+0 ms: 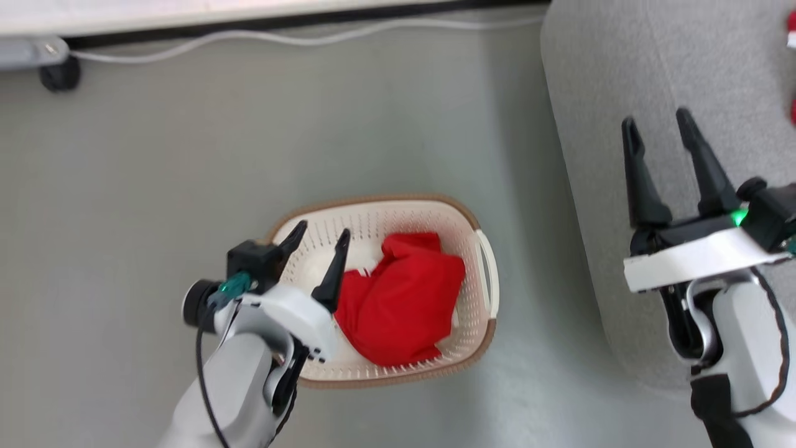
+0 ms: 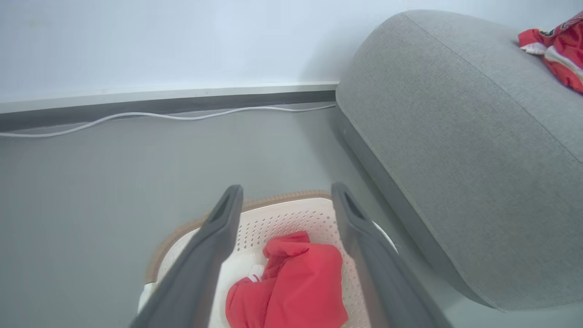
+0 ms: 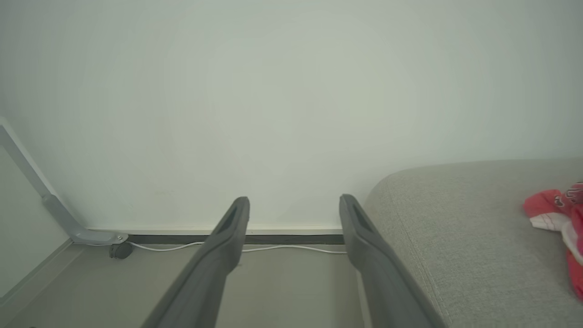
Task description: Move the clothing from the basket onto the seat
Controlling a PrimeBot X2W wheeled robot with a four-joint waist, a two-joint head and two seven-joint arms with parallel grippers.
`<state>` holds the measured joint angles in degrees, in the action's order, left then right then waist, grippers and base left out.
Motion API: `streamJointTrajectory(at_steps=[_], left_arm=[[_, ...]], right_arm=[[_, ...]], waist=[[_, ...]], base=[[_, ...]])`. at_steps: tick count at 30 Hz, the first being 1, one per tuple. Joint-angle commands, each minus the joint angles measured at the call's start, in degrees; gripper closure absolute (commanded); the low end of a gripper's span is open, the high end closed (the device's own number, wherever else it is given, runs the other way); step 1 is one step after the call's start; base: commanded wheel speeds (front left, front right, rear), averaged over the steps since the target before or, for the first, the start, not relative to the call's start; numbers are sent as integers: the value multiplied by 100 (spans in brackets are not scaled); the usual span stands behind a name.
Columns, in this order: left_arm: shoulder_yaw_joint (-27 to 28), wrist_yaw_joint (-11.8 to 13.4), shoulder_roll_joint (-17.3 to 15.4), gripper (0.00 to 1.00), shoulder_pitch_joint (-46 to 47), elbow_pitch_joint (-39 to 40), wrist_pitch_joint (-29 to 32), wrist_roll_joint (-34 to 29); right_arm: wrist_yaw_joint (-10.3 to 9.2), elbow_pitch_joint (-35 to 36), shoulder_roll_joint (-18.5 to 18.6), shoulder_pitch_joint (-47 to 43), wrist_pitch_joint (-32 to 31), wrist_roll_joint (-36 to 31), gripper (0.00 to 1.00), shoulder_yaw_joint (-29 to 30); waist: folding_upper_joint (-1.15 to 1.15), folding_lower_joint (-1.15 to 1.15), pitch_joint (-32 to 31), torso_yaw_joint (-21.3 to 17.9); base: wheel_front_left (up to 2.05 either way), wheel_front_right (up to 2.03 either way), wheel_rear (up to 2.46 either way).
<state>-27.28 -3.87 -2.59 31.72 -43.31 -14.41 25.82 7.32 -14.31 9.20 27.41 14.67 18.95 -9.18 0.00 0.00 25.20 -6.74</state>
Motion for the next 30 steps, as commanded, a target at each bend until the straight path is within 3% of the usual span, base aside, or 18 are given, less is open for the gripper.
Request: streamJointTrajectory(at_steps=[1, 14, 30], left_arm=[[364, 61, -93, 0, -285, 295, -58, -163], [2175, 43, -142, 0, -1997, 1710, -59, -1024], [3362, -110, -71, 0, -3074, 2741, -59, -1628]], right_arm=[[17, 53, 2, -217, 33, -68, 0, -49], [17, -281, -128, -1139, 33, -180, 0, 73], [17, -457, -298, -1929, 33, -328, 0, 228]], waist=[[0, 0, -503, 190], [0, 0, -1721, 525], [0, 0, -2463, 718]], base=[[0, 0, 0], [0, 0, 0], [0, 0, 0]])
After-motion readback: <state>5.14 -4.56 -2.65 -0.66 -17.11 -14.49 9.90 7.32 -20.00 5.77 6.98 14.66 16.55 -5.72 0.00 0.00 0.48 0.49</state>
